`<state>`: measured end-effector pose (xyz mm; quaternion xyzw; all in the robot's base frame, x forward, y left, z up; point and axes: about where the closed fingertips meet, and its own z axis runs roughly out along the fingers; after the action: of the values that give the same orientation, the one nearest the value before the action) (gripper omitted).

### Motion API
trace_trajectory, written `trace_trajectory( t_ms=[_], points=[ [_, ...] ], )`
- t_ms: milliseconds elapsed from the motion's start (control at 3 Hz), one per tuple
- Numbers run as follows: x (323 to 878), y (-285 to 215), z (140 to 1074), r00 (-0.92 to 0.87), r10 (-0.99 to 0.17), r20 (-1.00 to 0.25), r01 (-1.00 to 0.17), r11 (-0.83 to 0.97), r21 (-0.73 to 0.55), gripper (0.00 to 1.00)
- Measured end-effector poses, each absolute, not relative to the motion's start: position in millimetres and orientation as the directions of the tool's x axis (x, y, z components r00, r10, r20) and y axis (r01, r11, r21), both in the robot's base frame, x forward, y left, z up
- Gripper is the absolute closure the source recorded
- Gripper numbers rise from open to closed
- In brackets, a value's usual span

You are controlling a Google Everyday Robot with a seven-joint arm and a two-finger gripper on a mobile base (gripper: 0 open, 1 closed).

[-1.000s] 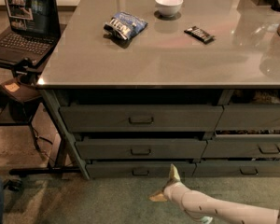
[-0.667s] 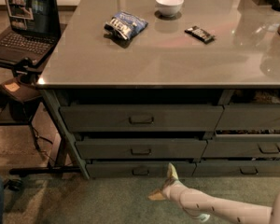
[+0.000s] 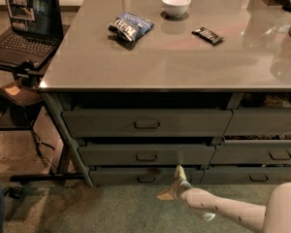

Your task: Open bottom drawer

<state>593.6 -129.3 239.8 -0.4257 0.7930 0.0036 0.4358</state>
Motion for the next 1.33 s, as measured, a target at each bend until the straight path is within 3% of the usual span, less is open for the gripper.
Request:
trace_trajectory(
  t_ms=[333, 1000, 1333],
  points=[
    [622.5, -132.4, 231.0, -0.263, -0.661, -0.703, -0.662, 0.653, -0.368, 0.0],
    [629.6, -125.9, 213.4, -0.263, -0.661, -0.702, -0.679, 0.644, -0.352, 0.0],
    [651.7, -106.8, 166.7, -0.297, -0.633, -0.715, -0.707, 0.649, -0.281, 0.0]
  ],
)
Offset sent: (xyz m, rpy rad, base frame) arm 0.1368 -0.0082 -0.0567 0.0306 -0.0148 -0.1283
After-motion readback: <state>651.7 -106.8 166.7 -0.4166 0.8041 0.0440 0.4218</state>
